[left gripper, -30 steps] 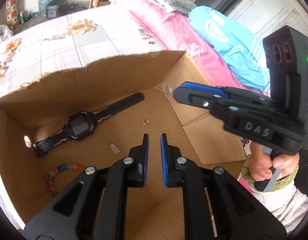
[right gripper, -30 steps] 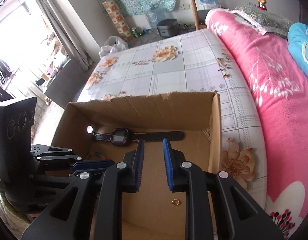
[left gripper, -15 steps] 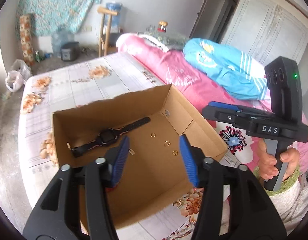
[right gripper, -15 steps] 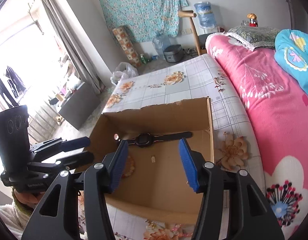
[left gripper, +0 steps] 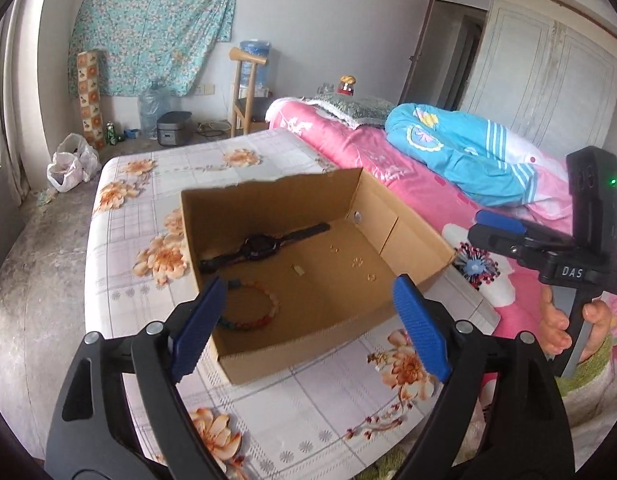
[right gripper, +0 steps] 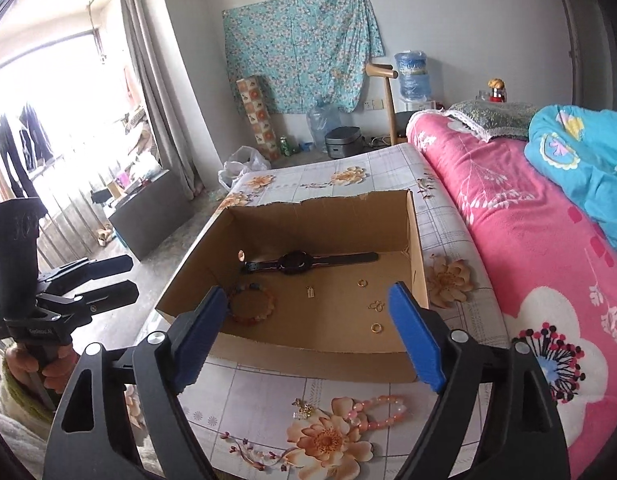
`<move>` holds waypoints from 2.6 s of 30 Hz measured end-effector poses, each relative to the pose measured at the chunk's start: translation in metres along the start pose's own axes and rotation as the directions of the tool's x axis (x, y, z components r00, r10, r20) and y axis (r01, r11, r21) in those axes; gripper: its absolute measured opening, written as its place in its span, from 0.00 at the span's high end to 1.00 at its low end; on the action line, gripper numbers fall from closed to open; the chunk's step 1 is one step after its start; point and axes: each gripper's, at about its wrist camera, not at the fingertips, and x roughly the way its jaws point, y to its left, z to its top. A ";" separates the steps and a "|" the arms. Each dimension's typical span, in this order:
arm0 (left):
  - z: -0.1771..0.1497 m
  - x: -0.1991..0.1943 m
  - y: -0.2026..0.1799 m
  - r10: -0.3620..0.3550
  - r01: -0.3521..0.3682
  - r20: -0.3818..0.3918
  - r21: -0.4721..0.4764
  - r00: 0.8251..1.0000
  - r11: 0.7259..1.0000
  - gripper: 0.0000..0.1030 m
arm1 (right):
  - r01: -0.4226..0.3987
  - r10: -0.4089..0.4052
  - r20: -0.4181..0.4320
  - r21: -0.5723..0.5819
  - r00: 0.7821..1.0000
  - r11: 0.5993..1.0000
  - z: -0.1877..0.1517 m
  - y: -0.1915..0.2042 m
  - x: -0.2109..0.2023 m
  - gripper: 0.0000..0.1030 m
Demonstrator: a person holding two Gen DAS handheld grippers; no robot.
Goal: Organize jewelry
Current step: 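Withdraw both tools from the box back over the sheet, then close the right gripper on the gold keychain charm with comb pendant, then close the left gripper on the keychain charm while the right gripper holds it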
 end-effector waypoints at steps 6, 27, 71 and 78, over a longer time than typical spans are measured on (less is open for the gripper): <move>-0.030 0.001 0.003 -0.007 0.006 -0.033 -0.026 0.999 1.000 0.20 | 0.070 -0.071 -0.015 -0.100 0.997 0.993 -0.007 0.014 -0.011 0.08; -0.106 0.077 -0.034 0.056 -0.037 -0.168 0.110 0.984 0.993 0.20 | 0.101 -0.109 -0.236 -0.043 0.966 0.994 -0.094 0.003 0.035 0.07; -0.112 0.108 -0.021 0.099 -0.071 -0.246 0.120 0.964 0.990 0.35 | 0.062 -0.076 -0.388 -0.049 0.919 0.997 -0.132 0.013 0.091 0.95; -0.111 0.107 -0.027 0.088 -0.057 -0.245 0.130 0.965 0.990 0.41 | 0.054 -0.040 -0.339 0.032 0.940 0.998 -0.127 -0.006 0.064 0.97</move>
